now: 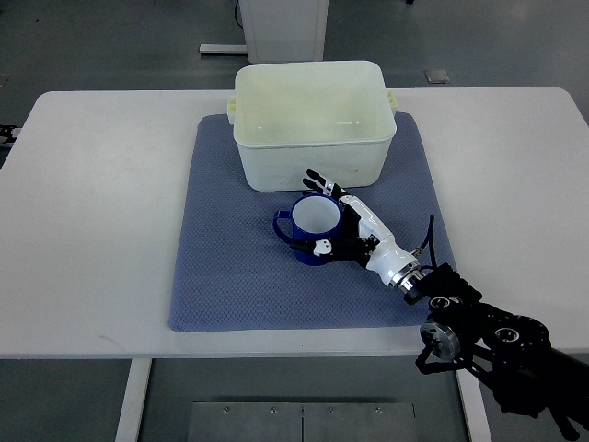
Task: Place cup in box with right hand
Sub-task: 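Close the right hand fingers around the mug body, then lift the mug with the right hand up above the box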
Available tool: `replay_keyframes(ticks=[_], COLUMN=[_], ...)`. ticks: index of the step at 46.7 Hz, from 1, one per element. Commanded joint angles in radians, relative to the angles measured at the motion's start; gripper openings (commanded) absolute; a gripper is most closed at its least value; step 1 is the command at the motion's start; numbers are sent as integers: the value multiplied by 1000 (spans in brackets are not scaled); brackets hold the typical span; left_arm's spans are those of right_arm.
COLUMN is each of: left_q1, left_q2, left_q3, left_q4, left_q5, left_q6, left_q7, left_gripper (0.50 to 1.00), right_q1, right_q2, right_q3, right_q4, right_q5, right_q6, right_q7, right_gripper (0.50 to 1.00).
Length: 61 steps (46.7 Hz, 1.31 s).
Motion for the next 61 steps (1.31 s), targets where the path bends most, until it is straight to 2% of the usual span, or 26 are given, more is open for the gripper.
replay_keyframes(ticks=[1, 10, 18, 24, 28, 30, 45, 61], left_q1=[0, 0, 0, 0, 0, 0, 0, 0], left_q2=[0, 0, 0, 0, 0, 0, 0, 0], left_q3=[0, 0, 0, 0, 0, 0, 0, 0], left_q4=[0, 0, 0, 0, 0, 0, 0, 0], left_q5=[0, 0, 0, 0, 0, 0, 0, 0], left_q6=[0, 0, 0, 0, 0, 0, 0, 0], left_q7=[0, 0, 0, 0, 0, 0, 0, 0], left_gripper=[1000, 1000, 1000, 1000, 1000, 1000, 1000, 1000], right_q1=[0, 1, 3, 3, 1, 1, 28, 83], right_q2=[4, 18, 36, 46, 46, 46, 21, -166], right_q3=[-1, -1, -1, -1, -3, -8, -86, -80], right_q4=[0, 0, -12, -26, -26, -26, -17, 60], right_q5=[0, 0, 0, 2, 2, 0, 3, 21], right_q6=[-3, -25, -75, -89, -91, -91, -89, -71], right_q7=[0, 0, 0, 0, 0, 0, 0, 0], right_gripper=[995, 977, 872, 740, 607, 500, 500, 500])
